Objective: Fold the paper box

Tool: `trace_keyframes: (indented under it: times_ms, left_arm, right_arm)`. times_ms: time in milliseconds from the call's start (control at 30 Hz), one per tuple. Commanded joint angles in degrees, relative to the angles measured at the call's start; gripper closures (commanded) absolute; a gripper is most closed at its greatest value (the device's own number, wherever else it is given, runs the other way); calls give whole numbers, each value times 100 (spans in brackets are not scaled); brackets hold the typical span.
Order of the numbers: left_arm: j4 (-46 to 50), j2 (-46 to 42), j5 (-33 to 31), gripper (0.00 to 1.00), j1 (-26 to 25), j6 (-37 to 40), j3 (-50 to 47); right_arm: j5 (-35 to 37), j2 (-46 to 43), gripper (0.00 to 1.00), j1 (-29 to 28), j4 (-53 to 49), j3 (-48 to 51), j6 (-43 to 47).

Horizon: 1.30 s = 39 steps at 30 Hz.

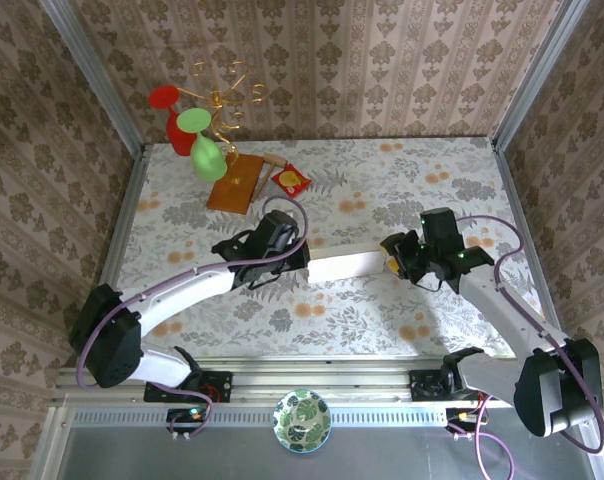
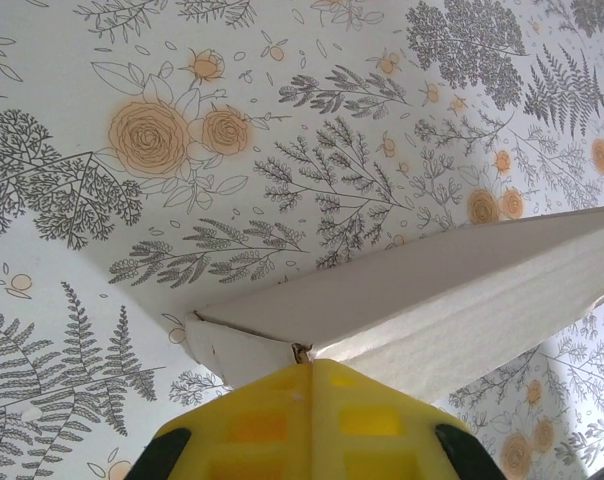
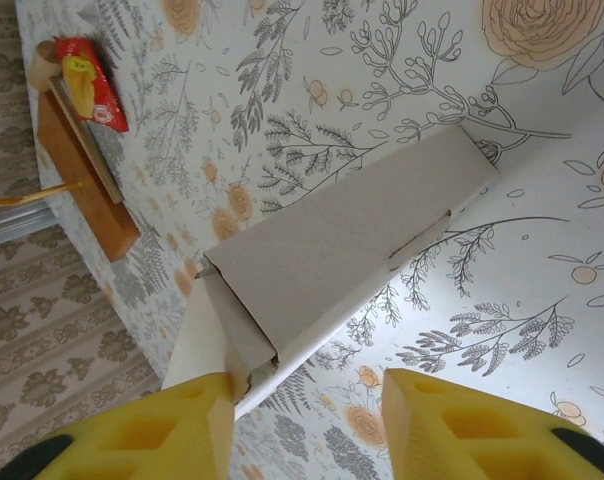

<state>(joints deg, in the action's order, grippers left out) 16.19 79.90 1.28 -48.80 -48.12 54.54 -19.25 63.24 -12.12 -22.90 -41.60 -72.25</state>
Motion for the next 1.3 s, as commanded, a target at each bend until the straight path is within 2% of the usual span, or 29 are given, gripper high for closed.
trace_keyframes:
  times_ms: [0,467,600,800,933,1033,1200,1267]
  left_arm:
    - [1064,333,-47,100,-42,145,-248]
    - [990,515,53,100,-40,291,-155]
    - [933,410,48,99,-42,456,-161]
    - [657,172,422,88,-154,1170,-265]
    - [772,-9,361,85,-330,1490,-477]
    - [772,-125,352,84,-358,1533,-673]
    - [723,-111,289,82,-327,1461,-665]
    - [741,-141,240,81,-245,1378,-552]
  right_arm:
    - [111,-196,61,223,-276,237,157]
    - [-150,264,83,390,-176,600,447]
    - [-77,87,83,403,-429,521,645]
    - [266,-239,83,412,-1553,252,1418]
    - [530,-719,84,412,-2053,485,1632]
    - [588,-1105,83,410,-2123,749,1511]
    - [514,-1088,83,412,-1978,906,1411]
    - [616,-1018,78,412,-2048,678,1540]
